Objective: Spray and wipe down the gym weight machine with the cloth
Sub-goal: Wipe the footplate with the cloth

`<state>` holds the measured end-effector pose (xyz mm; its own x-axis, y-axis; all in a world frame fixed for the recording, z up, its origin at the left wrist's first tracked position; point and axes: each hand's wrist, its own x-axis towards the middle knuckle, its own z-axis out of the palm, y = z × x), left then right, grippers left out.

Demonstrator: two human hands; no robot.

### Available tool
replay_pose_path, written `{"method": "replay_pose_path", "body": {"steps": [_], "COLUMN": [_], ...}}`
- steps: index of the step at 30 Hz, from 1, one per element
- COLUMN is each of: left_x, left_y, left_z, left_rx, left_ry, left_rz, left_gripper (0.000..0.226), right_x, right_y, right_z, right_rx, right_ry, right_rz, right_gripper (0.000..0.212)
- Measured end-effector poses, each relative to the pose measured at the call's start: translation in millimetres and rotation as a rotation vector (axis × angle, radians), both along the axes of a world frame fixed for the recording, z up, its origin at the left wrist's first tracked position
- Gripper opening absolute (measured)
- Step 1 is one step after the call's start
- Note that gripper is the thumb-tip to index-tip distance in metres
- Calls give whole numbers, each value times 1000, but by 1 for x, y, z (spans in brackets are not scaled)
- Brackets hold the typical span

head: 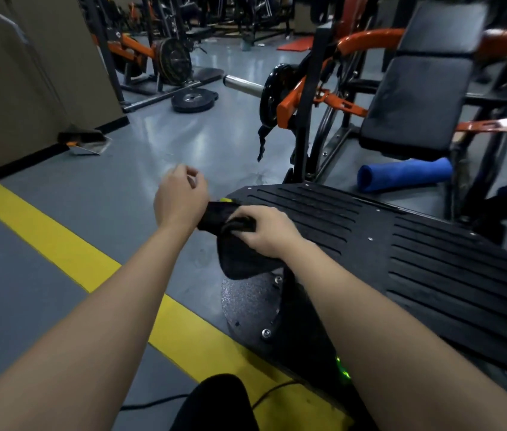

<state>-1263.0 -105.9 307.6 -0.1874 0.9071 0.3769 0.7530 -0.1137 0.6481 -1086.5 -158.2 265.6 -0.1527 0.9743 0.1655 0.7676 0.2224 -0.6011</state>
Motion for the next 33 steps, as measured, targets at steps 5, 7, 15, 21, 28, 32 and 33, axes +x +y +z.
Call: {"method": "replay_pose_path", "body": {"steps": [5,7,15,21,28,32,33], "left_x": [94,124,134,128,133,136,137], "left_y": [-32,-44,-40,-48,-49,-50,-51], "left_z": [-12,-33,-58,-57,-53,-48,-46], "left_rx": [-23,-117,-167,-54,-220,-240,-245], "left_ry": [27,177,214,55,216,383,394], "left_rz": [-317,-483,-503,-455,-482,-475,-474], "left_gripper": [19,29,40,34,36,37,37], "right_x": [104,140,181,181,174,162,160], "right_y": [-65,-79,-59,-58,-107,-135,-142], "right_z": [-5,-7,-21,-17,-2,3,4], "right_rx": [-137,-199,-266,-237,-214,-215,-212], "right_ry": [-139,-249,-310,-170,-233,-436,-479], "right_rz": [-412,-588,-817,-837,-660,-612,-605], "right_gripper": [33,35,64,98,64,65,68]}}
